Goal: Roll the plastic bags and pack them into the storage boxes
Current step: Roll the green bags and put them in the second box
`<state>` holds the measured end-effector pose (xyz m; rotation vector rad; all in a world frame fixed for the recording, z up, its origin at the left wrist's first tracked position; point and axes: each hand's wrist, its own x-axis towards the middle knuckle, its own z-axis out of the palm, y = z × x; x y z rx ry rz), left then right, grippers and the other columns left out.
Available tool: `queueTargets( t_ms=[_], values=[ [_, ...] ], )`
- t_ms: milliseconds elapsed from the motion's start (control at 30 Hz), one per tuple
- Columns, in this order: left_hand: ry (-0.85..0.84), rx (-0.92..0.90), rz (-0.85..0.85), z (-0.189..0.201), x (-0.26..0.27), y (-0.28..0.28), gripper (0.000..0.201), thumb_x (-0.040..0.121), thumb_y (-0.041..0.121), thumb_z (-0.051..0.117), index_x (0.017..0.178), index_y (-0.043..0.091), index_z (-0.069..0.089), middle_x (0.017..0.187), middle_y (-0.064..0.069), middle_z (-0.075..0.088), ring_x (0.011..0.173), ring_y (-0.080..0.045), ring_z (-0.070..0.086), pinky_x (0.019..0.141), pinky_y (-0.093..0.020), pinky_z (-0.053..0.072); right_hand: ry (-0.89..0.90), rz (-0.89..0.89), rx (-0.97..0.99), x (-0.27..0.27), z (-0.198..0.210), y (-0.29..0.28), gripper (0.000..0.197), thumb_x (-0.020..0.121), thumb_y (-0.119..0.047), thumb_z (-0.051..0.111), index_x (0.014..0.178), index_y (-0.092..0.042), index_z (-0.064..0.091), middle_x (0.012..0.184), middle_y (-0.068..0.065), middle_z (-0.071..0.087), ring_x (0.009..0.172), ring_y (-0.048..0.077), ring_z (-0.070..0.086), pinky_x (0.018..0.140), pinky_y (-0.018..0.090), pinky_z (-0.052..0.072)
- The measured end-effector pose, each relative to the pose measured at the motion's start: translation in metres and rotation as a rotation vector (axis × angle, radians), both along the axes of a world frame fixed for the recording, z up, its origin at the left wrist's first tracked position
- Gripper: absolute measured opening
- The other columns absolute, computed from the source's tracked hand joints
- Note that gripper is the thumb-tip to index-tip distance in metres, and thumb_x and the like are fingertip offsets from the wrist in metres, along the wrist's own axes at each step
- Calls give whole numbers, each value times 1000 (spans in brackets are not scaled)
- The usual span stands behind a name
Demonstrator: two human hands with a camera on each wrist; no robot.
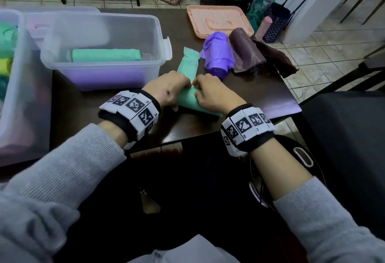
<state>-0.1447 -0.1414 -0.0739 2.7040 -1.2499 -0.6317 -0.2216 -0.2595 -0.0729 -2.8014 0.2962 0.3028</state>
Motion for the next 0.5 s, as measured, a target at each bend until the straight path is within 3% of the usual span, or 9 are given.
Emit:
queueTargets(
  t_ms=[67,167,300,400,500],
  values=[
    [1,-16,13,-1,1,1,81,55,9,86,129,19,54,120,-14,58,110,-33,56,90,-38,46,-12,-26,-3,-7,0,8,43,88,-14,46,129,-5,40,126,16,45,118,33,40,100,40,35],
    [42,-9,46,4,1,1,77,61,13,85,131,21,54,122,-11,58,108,-29,57,84,-33,46,-13,29,-145,-19,-2,17,49,81,-27,55,124,-8,41,123,11,42,115,29,39,92,41,36],
    [118,37,7,12,3,2,65,68,18,82,128,21,57,112,-6,62,94,-20,54,77,-25,41,-25,64,-283,-24,-7,22,55,79,-31,66,123,-10,41,123,9,42,114,28,42,86,39,40],
    [183,93,-28,18,4,5,60,69,22,81,125,24,60,97,1,61,88,-17,52,75,-24,41,2,78,-213,-23,-4,21,53,78,-28,67,122,-10,44,122,10,45,114,28,45,87,39,40],
    [230,95,4,19,2,10,70,66,27,84,130,23,57,116,1,64,103,-17,57,89,-26,45,87,74,-88,-22,2,16,56,73,-28,71,122,-11,50,118,10,50,111,28,49,89,38,44]
  ],
)
